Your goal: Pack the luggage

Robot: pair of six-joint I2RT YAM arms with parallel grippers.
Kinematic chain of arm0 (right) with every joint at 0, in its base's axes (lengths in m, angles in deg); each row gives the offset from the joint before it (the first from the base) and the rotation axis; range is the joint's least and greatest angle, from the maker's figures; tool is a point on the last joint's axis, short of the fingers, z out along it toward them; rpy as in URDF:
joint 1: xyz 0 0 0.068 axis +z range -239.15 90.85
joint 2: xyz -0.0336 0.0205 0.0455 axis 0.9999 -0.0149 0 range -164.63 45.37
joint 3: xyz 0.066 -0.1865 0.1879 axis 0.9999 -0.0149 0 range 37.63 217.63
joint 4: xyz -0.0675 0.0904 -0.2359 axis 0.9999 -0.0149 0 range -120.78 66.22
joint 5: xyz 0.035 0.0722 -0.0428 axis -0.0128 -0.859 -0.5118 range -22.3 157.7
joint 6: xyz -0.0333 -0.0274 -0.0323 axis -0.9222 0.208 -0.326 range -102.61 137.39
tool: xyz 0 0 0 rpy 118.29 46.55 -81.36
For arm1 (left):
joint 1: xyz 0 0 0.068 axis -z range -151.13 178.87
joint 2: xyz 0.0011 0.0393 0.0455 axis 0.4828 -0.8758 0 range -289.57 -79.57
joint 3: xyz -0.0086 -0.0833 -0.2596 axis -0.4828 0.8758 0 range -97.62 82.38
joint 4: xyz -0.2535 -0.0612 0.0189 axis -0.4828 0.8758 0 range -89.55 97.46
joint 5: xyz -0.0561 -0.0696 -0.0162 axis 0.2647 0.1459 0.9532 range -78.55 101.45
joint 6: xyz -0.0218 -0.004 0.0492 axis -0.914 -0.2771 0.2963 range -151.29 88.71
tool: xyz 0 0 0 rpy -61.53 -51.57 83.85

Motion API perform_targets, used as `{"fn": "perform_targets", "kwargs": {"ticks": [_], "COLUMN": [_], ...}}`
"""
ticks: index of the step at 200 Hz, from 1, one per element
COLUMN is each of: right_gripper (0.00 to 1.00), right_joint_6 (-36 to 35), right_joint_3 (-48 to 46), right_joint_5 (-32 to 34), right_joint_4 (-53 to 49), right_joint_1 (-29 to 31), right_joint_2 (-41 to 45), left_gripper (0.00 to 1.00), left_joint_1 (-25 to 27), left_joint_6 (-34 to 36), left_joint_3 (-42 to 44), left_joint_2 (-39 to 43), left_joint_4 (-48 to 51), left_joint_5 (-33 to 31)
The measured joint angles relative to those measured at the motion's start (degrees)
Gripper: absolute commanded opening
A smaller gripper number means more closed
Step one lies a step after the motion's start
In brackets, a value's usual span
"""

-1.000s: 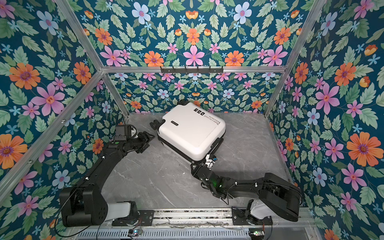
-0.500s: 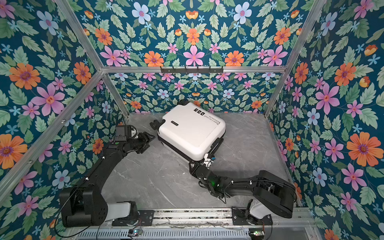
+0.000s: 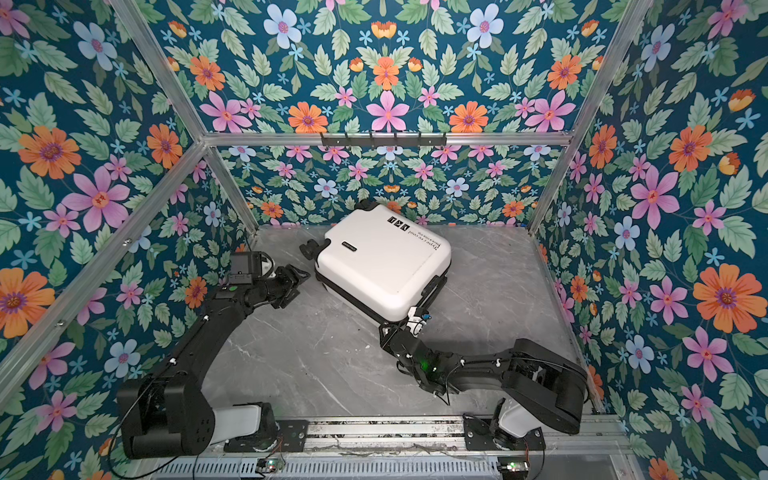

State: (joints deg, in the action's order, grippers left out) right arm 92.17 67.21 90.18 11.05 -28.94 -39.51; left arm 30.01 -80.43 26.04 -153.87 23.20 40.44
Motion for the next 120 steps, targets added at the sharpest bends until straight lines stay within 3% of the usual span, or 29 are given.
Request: {"fn": "perform_targets", "kwargs": {"ticks": [36, 73, 120], "right_gripper": [0.18, 0.0, 0.0], "right_joint_6": [-0.02, -0.11, -0.04], "right_joint_3": [0.39, 1.25, 3.74], "right_joint_5": [0.02, 0.26, 0.24], "right_joint_4": [-0.96, -0.83, -5.29], "right_joint_1": [-0.42, -0.76, -0.76], "right_joint_2": [0.07, 0.15, 0.46], "left_gripper": [0.71, 0.71, 0.72], "left_joint_1": [-0.02, -0.2, -0.9], "left_joint_6": [0.0, 0.0, -4.76], "left_joint_3": [0.0, -0.92, -1.84], "left_joint_2": [-0.02, -0.04, -2.62], "left_joint_4": [0.02, 0.74, -2.25], "left_joint_5": [0.07, -0.85, -4.74]}}
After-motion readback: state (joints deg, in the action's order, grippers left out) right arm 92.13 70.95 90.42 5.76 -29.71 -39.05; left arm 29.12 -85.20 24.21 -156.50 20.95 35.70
